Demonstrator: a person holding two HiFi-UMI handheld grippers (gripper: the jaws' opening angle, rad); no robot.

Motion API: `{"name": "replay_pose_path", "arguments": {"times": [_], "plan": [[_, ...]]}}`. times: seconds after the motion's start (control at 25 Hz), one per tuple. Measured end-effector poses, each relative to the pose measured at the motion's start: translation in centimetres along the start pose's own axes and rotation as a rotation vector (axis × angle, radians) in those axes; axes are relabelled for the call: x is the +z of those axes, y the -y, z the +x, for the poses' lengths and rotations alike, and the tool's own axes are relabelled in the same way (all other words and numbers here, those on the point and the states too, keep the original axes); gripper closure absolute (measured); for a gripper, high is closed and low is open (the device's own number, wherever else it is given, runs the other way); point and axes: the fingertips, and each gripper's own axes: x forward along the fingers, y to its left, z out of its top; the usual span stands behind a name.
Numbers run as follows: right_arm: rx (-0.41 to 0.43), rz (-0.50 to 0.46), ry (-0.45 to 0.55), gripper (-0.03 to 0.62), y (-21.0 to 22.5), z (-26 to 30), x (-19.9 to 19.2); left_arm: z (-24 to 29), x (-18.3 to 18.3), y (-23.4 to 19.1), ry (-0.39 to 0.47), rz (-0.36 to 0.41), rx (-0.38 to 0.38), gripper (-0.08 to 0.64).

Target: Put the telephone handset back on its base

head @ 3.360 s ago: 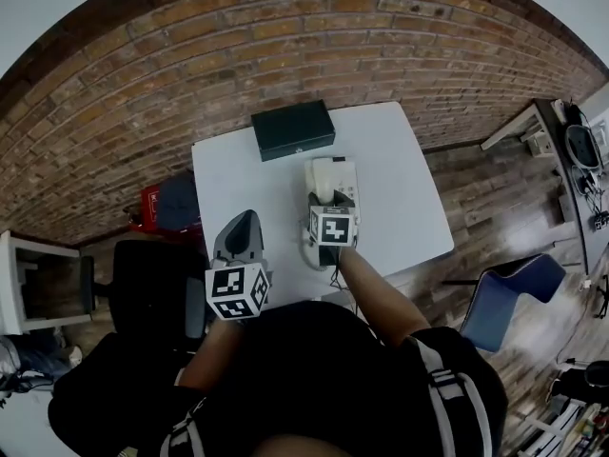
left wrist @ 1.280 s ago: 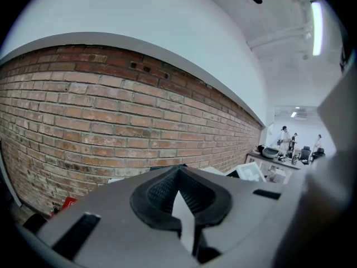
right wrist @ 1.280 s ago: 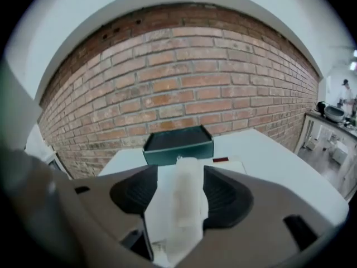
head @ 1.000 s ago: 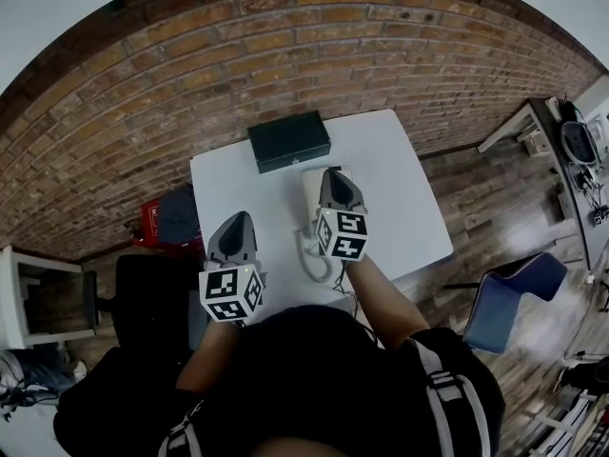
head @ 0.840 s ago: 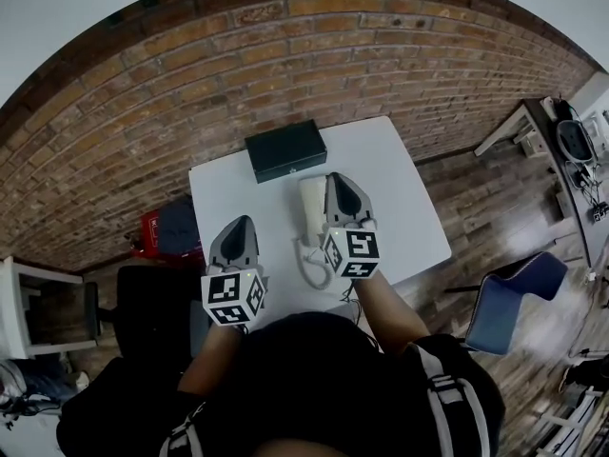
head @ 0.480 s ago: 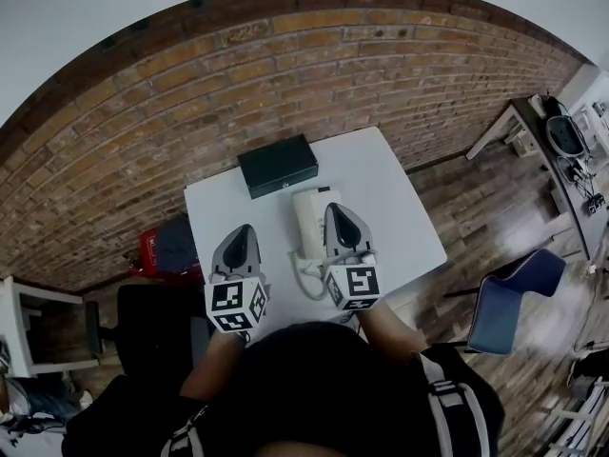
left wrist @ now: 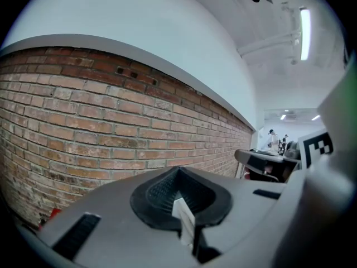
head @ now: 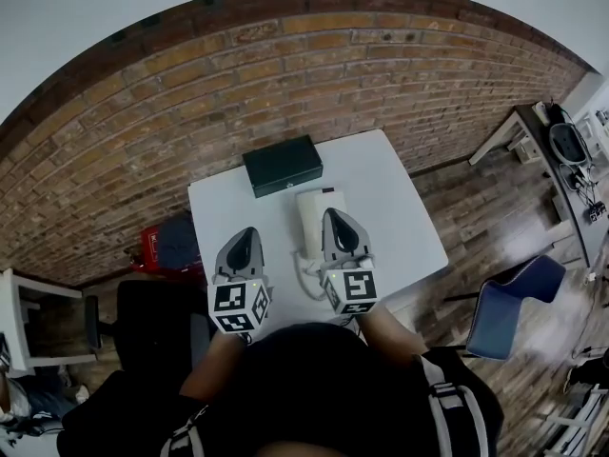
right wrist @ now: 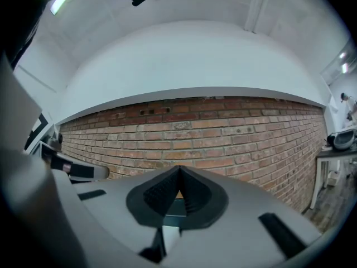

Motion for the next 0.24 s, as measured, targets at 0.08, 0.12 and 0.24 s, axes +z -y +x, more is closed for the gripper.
{"name": "replay_pose_path", "arguments": {"times": [0.08, 0.12, 0.24], "plan": [[0.009, 0.005, -0.007, 0.595, -0.28, -0.02, -0.07, -0.09, -0.06, 0.01, 0.000, -0.001, 0.000, 0.563], [0.012, 0.006, -0.008, 0.595, -0.38, -0.03, -0.08, -0.12, -0.12, 0.02, -0.001, -0.001, 0.000, 0.563], [0.017, 0.007, -0.026, 0.595, -0.61, -0.09, -0.51, -0.17, -0.34, -0.02, -0.004, -0.001, -0.002, 0.563]]}}
